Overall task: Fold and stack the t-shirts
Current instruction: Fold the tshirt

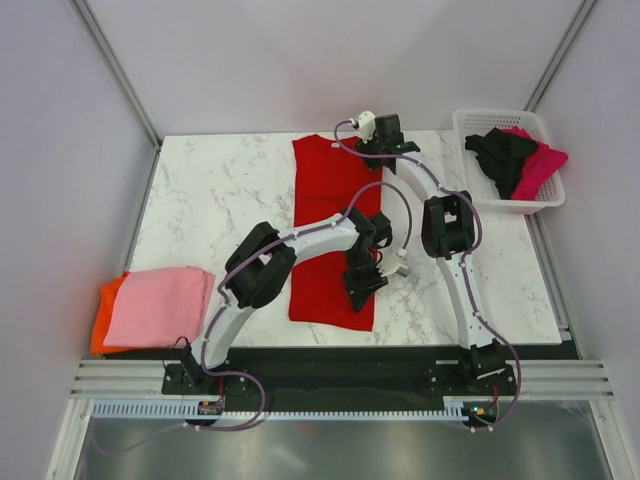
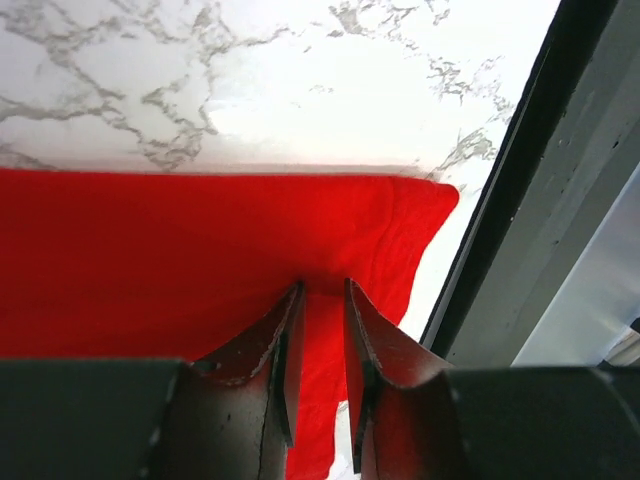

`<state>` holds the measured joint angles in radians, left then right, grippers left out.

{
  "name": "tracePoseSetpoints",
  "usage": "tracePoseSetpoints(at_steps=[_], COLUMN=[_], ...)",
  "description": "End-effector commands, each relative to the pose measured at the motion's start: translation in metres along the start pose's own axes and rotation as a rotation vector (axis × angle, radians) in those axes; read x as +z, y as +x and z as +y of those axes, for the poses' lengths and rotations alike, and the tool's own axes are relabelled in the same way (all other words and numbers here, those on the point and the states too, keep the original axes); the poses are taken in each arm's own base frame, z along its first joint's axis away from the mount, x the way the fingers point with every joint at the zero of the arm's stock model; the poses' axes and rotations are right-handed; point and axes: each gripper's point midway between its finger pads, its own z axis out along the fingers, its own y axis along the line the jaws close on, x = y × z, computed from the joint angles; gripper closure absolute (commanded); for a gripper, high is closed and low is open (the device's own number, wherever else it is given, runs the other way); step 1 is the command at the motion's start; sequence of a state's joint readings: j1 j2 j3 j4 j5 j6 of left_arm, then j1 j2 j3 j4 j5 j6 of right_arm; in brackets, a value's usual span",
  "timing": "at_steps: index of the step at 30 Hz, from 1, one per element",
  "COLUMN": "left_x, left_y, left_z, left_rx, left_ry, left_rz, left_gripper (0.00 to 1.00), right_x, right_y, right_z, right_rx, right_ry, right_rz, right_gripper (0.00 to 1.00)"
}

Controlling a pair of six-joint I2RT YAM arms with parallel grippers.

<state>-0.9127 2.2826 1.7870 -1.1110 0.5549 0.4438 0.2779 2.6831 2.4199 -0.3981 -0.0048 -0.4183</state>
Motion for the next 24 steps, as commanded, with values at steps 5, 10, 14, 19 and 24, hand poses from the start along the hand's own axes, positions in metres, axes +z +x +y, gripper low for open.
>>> tracePoseSetpoints(at_steps=[5, 10, 14, 19, 24], left_x=[-0.082, -0.184, -0.226, -0.227, -0.184], left_y=[-0.028, -0.017, 0.008, 0.065, 0.097], left_z=[-0.04, -0.058, -0.043, -0.001, 0.018], left_rx=[0.118, 0.105, -0.237, -0.694, -0.99], left_ry=[-0.182, -0.446, -0.488, -0.31, -0.133], left_rz=[-0.183, -0.35, -0.495, -0.664, -0.683], left_gripper=[0.67, 0.51, 0.41, 0.35, 0.43], right_x=[-0.057, -0.178, -0.233, -0.269, -0.307], right_y=[-0.069, -0.122, -0.103, -0.003, 0.09], right_z=[-0.037, -0.083, -0.053, 0.061, 0.159], right_rx=[0.1, 0.26, 0.383, 0.59, 0.766], right_ry=[0.086, 0.173, 0.072, -0.309, -0.636], right_rz=[-0.136, -0.342, -0.328, -0.062, 0.215], right_gripper=[0.39, 0.37, 0.37, 0.39, 0.42])
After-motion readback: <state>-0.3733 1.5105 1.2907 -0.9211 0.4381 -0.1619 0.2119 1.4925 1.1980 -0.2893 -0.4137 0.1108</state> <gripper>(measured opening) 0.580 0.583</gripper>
